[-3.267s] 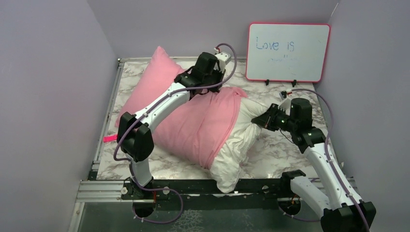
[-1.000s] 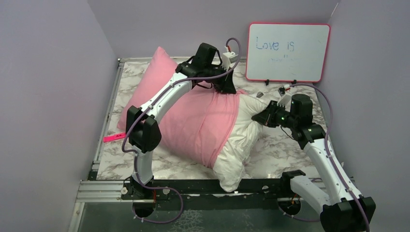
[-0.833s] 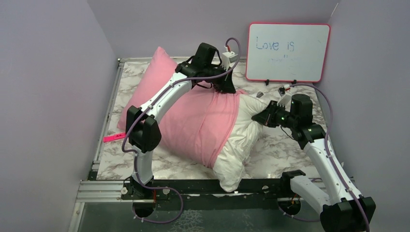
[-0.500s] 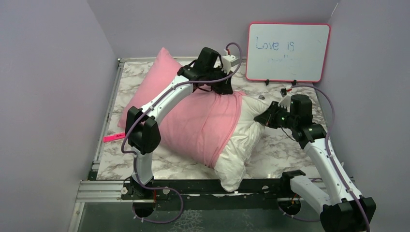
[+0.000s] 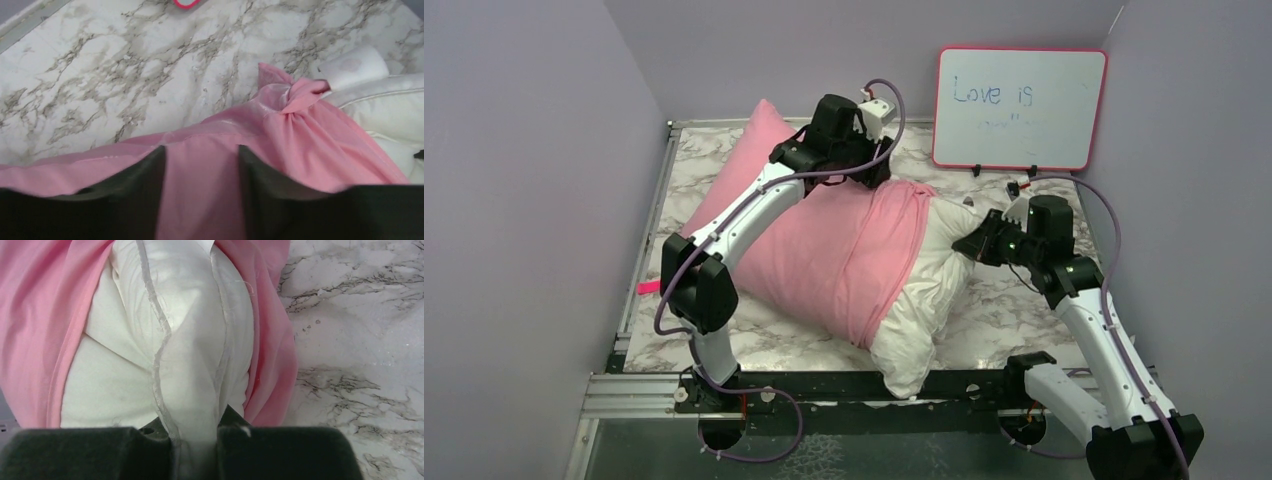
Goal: Remove the pillowcase from the pillow
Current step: Remove the pillow from the pillowcase.
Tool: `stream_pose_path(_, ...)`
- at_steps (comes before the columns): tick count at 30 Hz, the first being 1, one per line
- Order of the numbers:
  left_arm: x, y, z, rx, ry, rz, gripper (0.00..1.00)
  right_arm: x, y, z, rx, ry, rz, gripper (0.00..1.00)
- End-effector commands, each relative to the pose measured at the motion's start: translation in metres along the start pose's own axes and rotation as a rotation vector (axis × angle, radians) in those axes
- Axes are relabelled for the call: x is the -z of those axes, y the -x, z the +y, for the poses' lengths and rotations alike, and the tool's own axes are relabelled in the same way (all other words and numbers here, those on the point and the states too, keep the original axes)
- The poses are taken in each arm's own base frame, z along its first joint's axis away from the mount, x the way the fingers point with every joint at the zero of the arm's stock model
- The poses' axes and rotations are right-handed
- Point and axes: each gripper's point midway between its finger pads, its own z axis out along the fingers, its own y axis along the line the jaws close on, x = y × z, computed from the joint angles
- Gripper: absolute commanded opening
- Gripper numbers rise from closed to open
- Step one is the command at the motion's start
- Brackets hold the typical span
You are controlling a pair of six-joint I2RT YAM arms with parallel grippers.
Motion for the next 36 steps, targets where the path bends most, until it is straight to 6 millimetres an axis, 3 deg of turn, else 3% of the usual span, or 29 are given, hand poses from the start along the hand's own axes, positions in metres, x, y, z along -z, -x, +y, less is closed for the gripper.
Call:
stream_pose_path(1,0.002,0.035,-0.041,-0.037,-0.227,-0.089,0.72,0.018,0.038,0.039,0.145,0.161,-0.139,0.01)
stream_pose_path(4,-0.003,0.037,-0.073,-0.008,-0.440,-0.075,0.83,0.021,0.040,0.047,0.181,0.202,-0.145,0.01)
stream_pose_path(7,-0.002,0.029,-0.104,0.009,-0.656,-0.024,0.84,0.023,0.045,0.049,0.197,0.200,-0.165,0.01)
stream_pose_path(10,-0.004,0.011,-0.117,0.007,-0.742,0.036,0.83,0.021,0.048,0.045,0.199,0.175,-0.168,0.01)
stream_pose_path(12,-0.005,-0.004,-0.119,-0.007,-0.750,0.080,0.76,0.020,0.049,0.044,0.200,0.171,-0.168,0.01)
stream_pose_path(14,-0.005,-0.018,-0.117,-0.011,-0.742,0.126,0.58,0.019,0.051,0.043,0.198,0.163,-0.171,0.00)
stream_pose_path(18,-0.011,-0.029,-0.086,-0.047,-0.529,0.166,0.00,0.019,0.055,0.031,0.181,0.089,-0.193,0.01)
stream_pose_path(21,-0.007,-0.011,-0.045,-0.055,-0.280,0.129,0.00,0.019,0.056,0.008,0.108,-0.046,-0.208,0.01)
stream_pose_path(24,0.013,0.017,-0.008,-0.050,-0.085,0.038,0.00,0.017,0.046,-0.009,0.065,-0.114,-0.190,0.01)
stream_pose_path(28,0.037,0.043,0.019,-0.031,0.010,-0.055,0.00,0.010,0.031,-0.016,0.014,-0.122,-0.155,0.00)
stream_pose_path(34,0.038,0.023,0.025,-0.018,0.021,-0.017,0.00,0.010,0.035,-0.013,0.009,-0.113,-0.165,0.01)
stream_pose_path(36,0.038,0.015,0.037,-0.006,0.087,0.003,0.00,0.012,0.040,-0.014,0.016,-0.128,-0.180,0.01)
